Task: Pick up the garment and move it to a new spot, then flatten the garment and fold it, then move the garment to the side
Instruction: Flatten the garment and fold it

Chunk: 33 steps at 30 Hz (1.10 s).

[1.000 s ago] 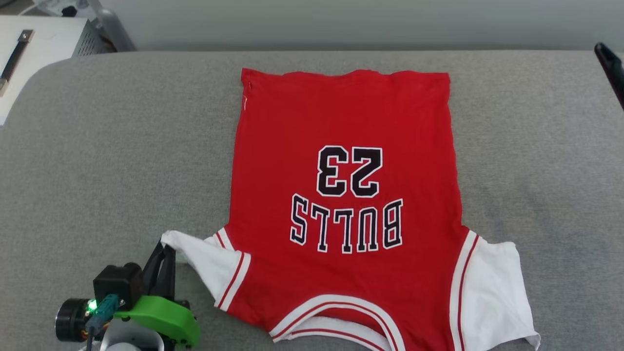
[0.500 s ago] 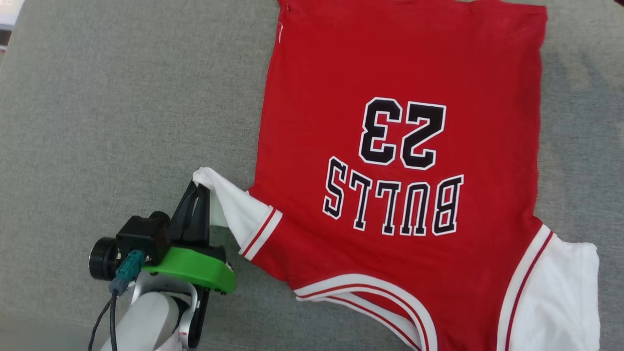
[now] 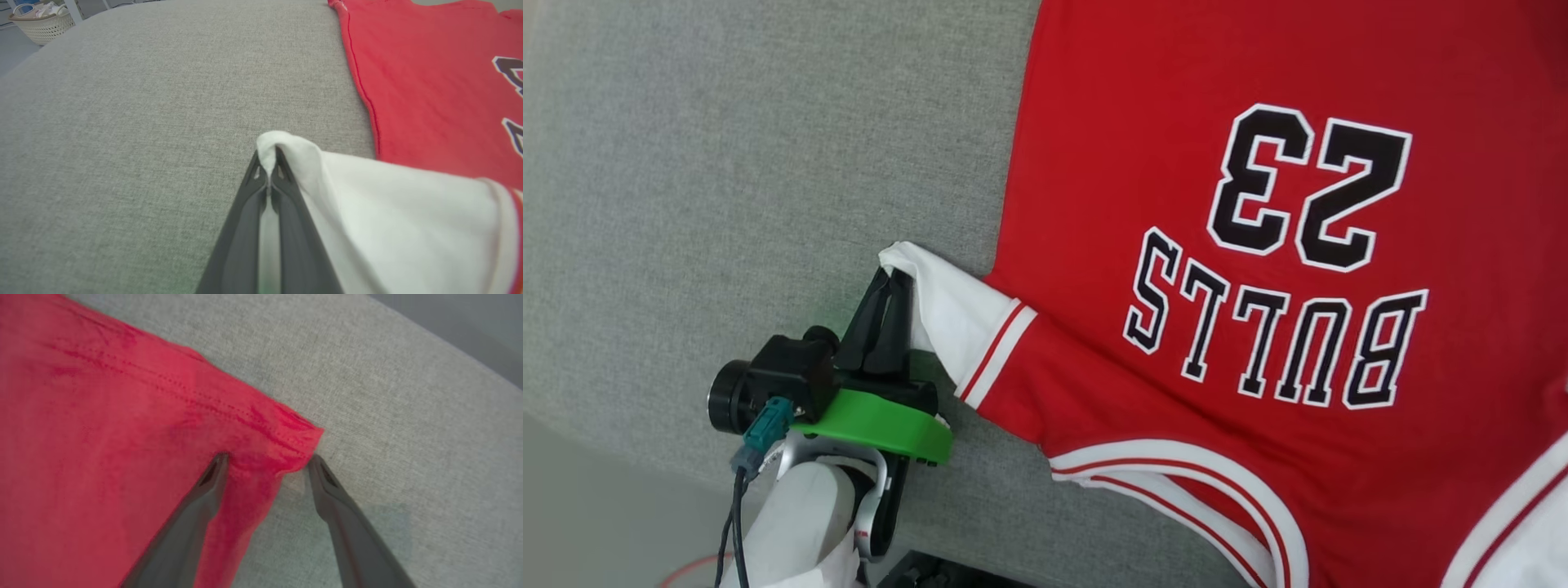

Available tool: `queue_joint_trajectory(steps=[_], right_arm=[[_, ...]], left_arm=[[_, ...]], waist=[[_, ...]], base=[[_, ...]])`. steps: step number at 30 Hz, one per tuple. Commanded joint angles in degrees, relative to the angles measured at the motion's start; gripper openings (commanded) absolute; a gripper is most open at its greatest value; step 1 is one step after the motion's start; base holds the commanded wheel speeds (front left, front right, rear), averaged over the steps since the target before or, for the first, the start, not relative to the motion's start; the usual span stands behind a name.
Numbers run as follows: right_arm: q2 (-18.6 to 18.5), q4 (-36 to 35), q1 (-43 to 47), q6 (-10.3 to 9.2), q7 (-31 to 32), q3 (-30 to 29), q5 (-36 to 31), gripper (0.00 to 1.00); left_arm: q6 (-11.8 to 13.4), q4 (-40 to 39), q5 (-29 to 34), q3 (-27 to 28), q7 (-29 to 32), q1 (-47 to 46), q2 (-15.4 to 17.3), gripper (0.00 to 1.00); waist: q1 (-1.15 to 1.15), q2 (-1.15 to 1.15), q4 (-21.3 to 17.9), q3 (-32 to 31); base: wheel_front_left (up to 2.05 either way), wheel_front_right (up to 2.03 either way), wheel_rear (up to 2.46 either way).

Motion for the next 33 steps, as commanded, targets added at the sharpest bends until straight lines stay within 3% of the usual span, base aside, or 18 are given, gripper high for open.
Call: queue_joint_trajectory(steps=[1, 6, 7, 8, 15, 22, 33], right_arm=[[0.4, 1.7, 1.6, -0.04, 0.8, 1.0, -0.2, 1.00], [-0.4, 3.0, 2.7, -0.04, 1.8, 1.4, 0.2, 1.00], [-0.5, 3.1, 2.7, -0.04, 1.7, 1.3, 0.3, 0.39], [-0.7, 3.1, 2.6, -0.04, 1.6, 1.2, 0.4, 0.00], [-0.7, 2.8, 2.9, -0.04, -1.7, 0.9, 1.4, 0.00], [-1.2, 1.9, 6.3, -0.04, -9.7, 2.1, 4.5, 0.00], [-10.8, -7.0, 22.3, -0.04, -20.2, 5.1, 15.7, 0.00]], left_arm=[[-0.6, 0.4, 0.8, 0.7, -0.3, -1.2, -0.7, 0.00], [-2.5, 1.4, 2.6, 2.8, -0.3, -1.2, -2.2, 0.00], [-2.8, 1.6, 2.9, 3.1, -0.3, -1.2, -2.4, 0.00], [-3.1, 1.8, 3.2, 3.6, -0.3, -1.1, -2.6, 0.00], [-4.8, 2.9, 5.0, 6.5, -0.3, -0.1, -3.6, 0.00], [-5.8, 4.8, 6.5, 9.0, -0.3, 2.9, -3.6, 0.00], [-6.1, 7.4, 7.4, 11.7, -0.3, 10.1, -2.6, 0.00]], waist=[[-0.01, 0.00, 2.4, 2.5], [-0.01, 0.00, 2.1, 2.3], [-0.01, 0.00, 2.0, 2.1], [-0.01, 0.00, 1.8, 1.8], [-0.01, 0.00, -0.2, -1.4], [-0.01, 0.00, -3.5, -8.7], [-0.01, 0.00, -8.4, -21.4]], base=[[0.00, 0.00, 0.00], [0.00, 0.00, 0.00], [0.00, 0.00, 0.00], [0.00, 0.00, 0.00], [0.00, 0.00, 0.00], [0.00, 0.00, 0.00], [0.00, 0.00, 0.00]])
